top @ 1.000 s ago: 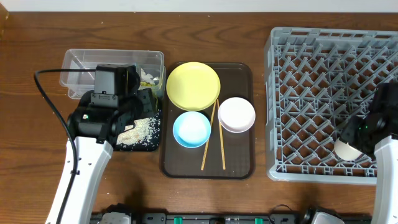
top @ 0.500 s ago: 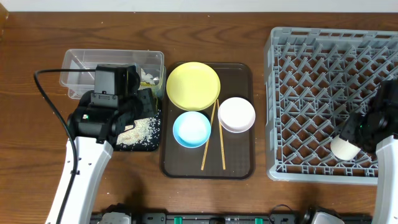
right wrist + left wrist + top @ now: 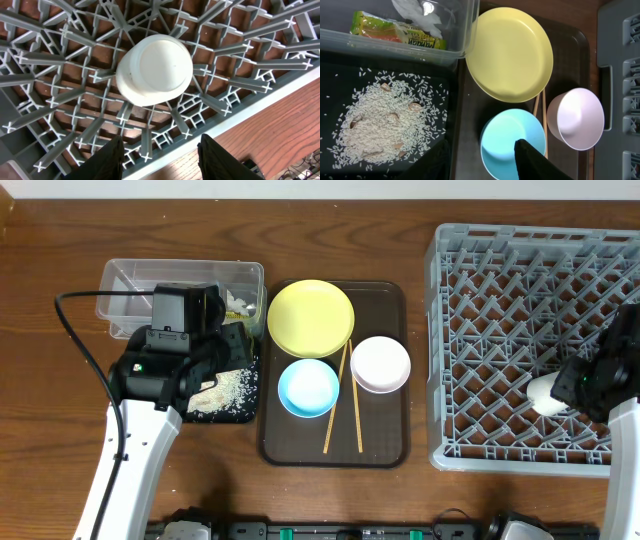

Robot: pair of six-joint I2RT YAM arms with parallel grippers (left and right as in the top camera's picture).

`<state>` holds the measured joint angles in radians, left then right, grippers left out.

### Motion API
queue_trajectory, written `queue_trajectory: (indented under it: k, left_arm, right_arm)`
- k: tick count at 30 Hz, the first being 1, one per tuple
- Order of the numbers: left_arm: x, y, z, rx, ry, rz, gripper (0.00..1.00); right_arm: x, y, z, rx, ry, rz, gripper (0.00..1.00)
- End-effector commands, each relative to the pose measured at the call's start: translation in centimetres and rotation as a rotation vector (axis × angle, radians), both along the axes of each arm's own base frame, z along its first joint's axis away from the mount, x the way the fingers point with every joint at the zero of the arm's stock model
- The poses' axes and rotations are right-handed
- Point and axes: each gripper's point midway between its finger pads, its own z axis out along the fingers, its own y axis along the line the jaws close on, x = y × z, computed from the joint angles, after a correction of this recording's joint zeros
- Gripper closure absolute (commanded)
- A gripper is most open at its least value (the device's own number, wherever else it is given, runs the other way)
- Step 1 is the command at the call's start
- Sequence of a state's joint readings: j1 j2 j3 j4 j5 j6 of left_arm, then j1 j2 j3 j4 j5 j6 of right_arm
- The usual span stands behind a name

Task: Sort waste into correct bins and load items into the dishwasher rack
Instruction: 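Move the right gripper to the pink bowl and grasp its rim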

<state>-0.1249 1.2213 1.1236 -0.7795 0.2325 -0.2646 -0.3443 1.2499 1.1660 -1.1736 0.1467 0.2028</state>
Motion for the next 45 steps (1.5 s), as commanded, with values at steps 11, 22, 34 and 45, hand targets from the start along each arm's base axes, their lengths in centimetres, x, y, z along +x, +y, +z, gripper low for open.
queue_trajectory:
  k: [11, 22, 34, 45]
  left_arm:
    - [-0.2, 0.3, 0.0, 0.014, 0.008, 0.002, 0.50]
    - [-1.9, 1.5, -1.6, 0.073, 0.095, 0.032, 0.43]
    - [-2.3, 1.7, -1.9, 0.082, 0.114, 0.034, 0.42]
    - [-2.3, 1.7, -1.9, 0.082, 0.114, 0.034, 0.41]
  right_arm:
    - [4.9, 4.9, 2.1, 0.246, -0.245, 0.242, 0.39]
    - [10.7, 15.6, 6.4, 0.365, -0.517, 0.705, 0.36]
    - [12.8, 24.2, -2.6, 0.149, -0.249, 0.955, 0.33]
    - [14.0, 27.4, -10.1, 0.109, -0.115, 1.016, 0.40]
